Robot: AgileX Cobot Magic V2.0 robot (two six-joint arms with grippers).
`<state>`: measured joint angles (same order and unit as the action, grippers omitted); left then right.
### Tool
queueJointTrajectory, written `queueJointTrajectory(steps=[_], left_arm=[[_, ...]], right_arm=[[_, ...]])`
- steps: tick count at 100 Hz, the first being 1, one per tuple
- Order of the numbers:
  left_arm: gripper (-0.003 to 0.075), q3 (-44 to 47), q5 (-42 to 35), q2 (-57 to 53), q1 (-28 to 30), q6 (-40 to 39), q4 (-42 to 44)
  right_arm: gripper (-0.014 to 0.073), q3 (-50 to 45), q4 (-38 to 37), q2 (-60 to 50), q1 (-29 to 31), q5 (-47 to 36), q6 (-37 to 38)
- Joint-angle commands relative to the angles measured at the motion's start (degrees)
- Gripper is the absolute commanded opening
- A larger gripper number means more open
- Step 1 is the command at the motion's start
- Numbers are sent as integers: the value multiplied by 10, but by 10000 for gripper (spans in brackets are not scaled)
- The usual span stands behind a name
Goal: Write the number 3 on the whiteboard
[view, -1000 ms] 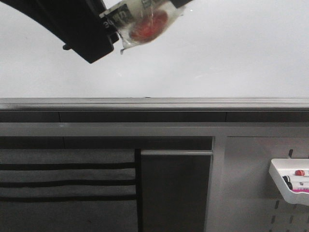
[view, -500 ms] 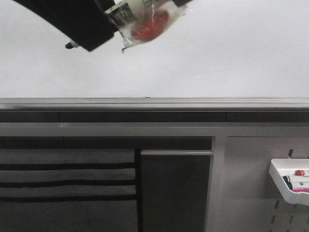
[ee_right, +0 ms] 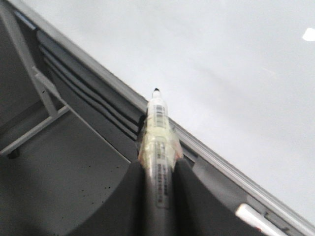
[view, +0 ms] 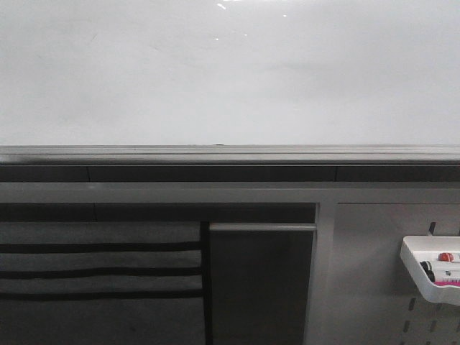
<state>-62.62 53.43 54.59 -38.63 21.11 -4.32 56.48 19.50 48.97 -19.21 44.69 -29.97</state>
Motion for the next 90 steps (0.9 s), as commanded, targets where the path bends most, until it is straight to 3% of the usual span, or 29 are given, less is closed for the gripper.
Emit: queueJointTrajectory(steps=[1, 18, 29, 61, 90], left_arm=[[475, 28, -61, -48, 35, -39, -1], [475, 126, -143, -134, 115, -107, 0], [475, 176, -187, -169, 152, -108, -4], [475, 207, -208, -175, 167, -108, -6], [475, 207, -209, -175, 167, -108, -6]], right_arm=[[3, -11, 0, -34, 34, -24, 27], [3, -84, 11, -72, 50, -46, 32], [3, -108, 35, -74, 50, -50, 32], [3, -99, 94, -45, 50, -131, 31], [3, 77, 100, 144, 48, 19, 60]])
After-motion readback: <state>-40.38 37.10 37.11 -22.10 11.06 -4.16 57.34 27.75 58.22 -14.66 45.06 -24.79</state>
